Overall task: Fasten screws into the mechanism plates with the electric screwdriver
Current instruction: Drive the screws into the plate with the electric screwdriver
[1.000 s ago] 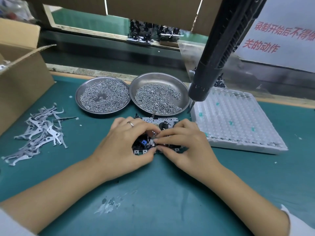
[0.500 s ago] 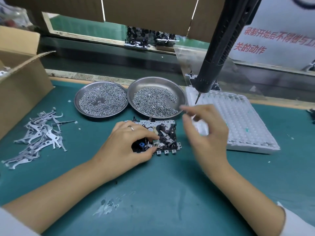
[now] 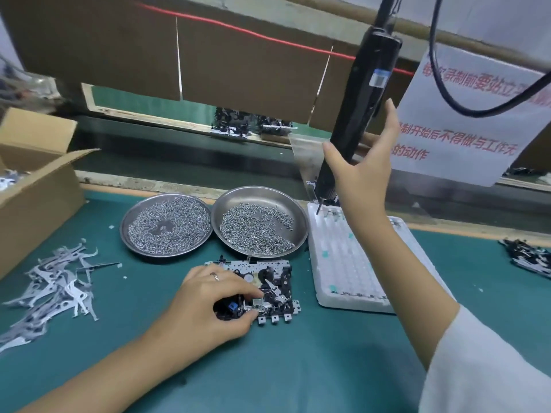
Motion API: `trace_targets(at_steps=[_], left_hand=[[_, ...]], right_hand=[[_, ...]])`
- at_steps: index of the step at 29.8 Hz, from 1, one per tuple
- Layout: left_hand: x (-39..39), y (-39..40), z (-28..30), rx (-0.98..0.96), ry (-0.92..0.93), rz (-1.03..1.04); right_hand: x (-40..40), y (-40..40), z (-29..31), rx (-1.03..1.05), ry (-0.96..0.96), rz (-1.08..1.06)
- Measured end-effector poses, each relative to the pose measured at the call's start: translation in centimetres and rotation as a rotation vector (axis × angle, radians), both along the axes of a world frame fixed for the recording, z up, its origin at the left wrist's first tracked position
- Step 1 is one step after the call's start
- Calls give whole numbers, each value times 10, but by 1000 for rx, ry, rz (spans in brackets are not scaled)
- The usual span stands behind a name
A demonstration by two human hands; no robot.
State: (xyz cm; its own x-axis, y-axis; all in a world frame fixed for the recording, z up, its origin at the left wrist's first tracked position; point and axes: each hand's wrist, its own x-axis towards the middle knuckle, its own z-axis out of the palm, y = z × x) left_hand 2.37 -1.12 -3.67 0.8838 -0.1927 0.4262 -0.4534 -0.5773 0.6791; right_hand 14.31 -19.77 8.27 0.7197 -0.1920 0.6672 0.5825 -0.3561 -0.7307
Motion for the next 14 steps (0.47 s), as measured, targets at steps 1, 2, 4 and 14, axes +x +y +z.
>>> trace_targets(at_steps=[1,2,4,14], left_hand=[[0,0,0,-6,-1,-1],[1,0,0,-10,-2,-2],[2,1,0,-12,-3,-5],[5,1,7,-2,7,-5]], right_hand=[[1,2,1,-5,-16,14],[0,5,2,-8,-25,38],[-5,10,2,0,-22,90],[-62,38,-10,302,-13,603]])
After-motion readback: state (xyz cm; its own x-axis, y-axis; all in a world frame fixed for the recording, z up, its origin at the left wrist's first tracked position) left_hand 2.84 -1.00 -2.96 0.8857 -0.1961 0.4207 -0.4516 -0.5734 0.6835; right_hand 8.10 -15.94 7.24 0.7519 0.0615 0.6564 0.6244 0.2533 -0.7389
